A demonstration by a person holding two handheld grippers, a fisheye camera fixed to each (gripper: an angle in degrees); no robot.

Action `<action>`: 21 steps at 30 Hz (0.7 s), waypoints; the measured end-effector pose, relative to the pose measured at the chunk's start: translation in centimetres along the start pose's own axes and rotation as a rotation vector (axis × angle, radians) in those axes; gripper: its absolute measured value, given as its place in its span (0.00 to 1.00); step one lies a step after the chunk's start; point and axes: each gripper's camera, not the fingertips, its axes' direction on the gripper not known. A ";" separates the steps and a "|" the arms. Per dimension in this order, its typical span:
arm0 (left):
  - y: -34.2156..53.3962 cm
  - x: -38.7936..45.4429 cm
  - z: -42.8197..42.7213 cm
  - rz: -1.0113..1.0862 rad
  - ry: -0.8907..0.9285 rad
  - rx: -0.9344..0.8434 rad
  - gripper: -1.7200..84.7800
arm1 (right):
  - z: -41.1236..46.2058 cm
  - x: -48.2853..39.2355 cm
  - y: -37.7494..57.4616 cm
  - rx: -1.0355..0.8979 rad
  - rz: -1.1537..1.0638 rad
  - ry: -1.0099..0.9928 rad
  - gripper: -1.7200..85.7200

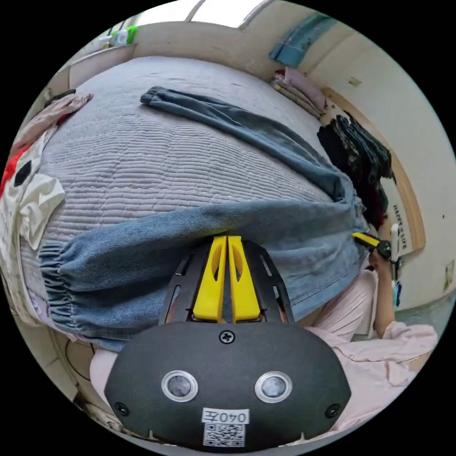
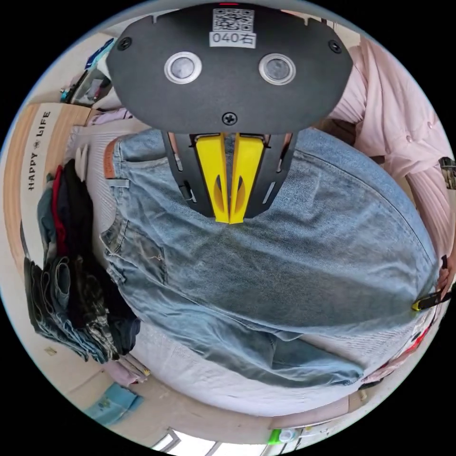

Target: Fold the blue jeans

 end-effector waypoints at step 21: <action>-3.5 -5.3 -1.1 0.170 -0.658 -0.334 0.01 | 9.3 -7.8 -1.7 -0.059 -0.114 -0.063 0.01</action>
